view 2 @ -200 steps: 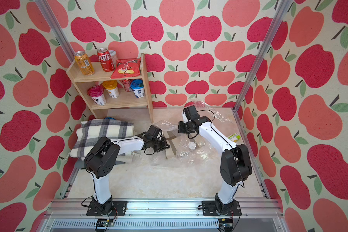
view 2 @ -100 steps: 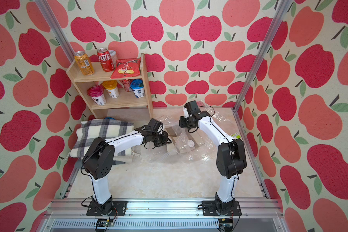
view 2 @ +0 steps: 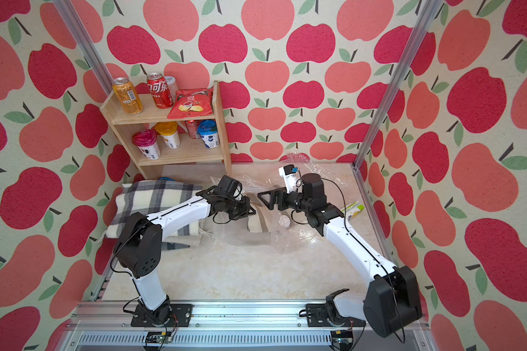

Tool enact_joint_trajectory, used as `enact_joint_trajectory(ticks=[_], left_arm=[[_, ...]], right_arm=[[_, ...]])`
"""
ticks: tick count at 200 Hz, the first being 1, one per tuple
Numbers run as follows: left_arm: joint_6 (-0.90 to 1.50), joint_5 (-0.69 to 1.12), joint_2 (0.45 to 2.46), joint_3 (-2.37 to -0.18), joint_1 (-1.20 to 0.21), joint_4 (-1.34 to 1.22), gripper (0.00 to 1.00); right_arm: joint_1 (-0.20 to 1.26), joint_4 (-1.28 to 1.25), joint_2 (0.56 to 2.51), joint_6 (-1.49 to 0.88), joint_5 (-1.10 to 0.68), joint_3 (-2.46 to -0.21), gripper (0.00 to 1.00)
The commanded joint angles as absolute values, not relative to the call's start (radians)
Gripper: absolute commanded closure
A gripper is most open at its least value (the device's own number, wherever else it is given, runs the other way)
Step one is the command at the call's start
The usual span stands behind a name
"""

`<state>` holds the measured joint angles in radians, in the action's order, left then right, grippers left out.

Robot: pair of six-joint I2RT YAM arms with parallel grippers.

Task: Take the scarf out of the vacuum bag
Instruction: Take out the scarf from the vacuum bag.

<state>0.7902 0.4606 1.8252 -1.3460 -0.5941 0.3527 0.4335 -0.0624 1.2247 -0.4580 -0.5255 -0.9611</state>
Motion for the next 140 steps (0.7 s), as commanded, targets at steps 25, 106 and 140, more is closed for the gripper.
enact_joint_trajectory(ticks=[25, 106, 140], left_arm=[[0.762, 0.468, 1.824, -1.341, -0.595, 0.316, 1.0], [0.703, 0.467, 1.862, -1.384, -0.597, 0.325, 1.0], [0.666, 0.468, 1.878, -1.402, -0.598, 0.336, 1.0]], right_arm=[[0.338, 0.223, 1.276, -0.572, -0.178, -1.021, 0.0], [0.191, 0.538, 1.601, -0.869, -0.008, -1.166, 0.0], [0.171, 0.553, 1.708, -0.918, 0.019, -1.207, 0.0]])
